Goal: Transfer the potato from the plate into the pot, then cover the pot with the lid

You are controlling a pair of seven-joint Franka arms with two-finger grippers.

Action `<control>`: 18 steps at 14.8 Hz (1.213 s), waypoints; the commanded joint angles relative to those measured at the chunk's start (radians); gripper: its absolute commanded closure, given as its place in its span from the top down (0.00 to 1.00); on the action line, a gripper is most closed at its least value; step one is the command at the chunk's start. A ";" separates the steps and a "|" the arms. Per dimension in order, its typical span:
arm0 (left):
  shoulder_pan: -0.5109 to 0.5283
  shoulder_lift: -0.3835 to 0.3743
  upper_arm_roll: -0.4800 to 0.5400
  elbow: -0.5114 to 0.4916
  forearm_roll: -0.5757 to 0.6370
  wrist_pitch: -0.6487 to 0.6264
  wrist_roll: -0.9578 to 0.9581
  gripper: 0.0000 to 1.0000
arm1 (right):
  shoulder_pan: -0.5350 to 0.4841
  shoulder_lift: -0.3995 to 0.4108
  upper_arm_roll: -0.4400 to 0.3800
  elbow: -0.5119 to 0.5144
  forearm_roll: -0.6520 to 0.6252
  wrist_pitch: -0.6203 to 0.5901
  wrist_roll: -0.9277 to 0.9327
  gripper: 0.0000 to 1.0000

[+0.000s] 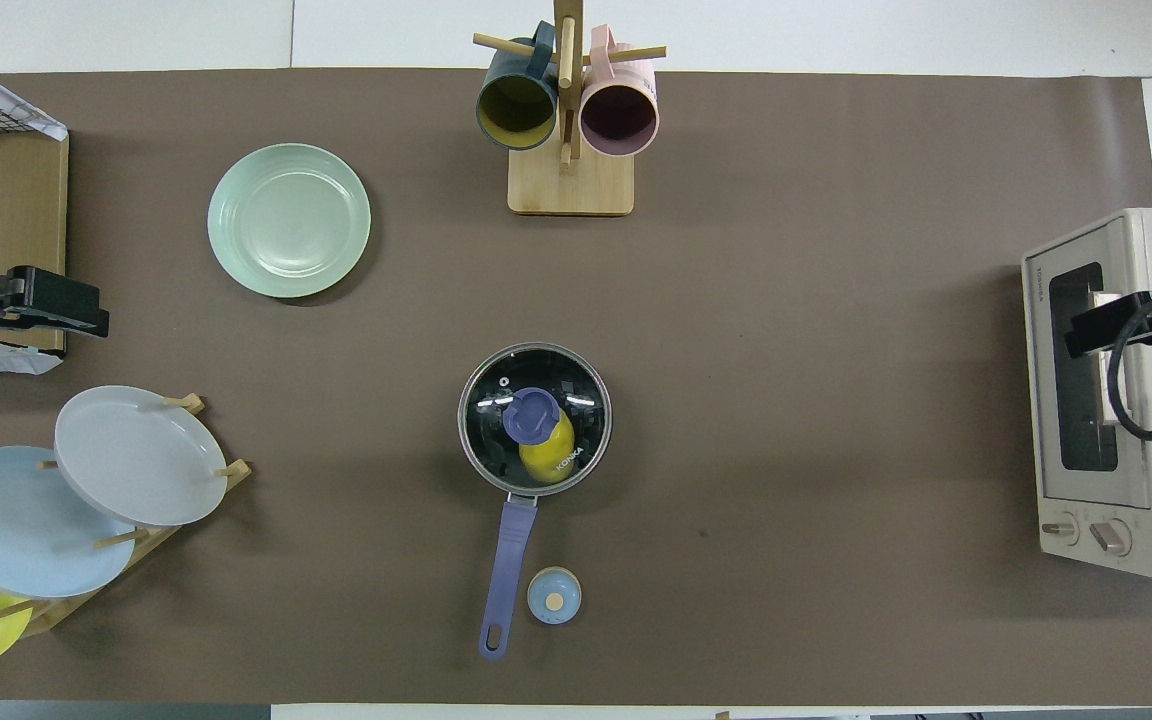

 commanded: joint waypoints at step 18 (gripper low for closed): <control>0.012 -0.013 -0.008 -0.002 -0.006 -0.013 -0.011 1.00 | -0.120 0.015 0.124 0.049 0.003 -0.033 -0.022 1.00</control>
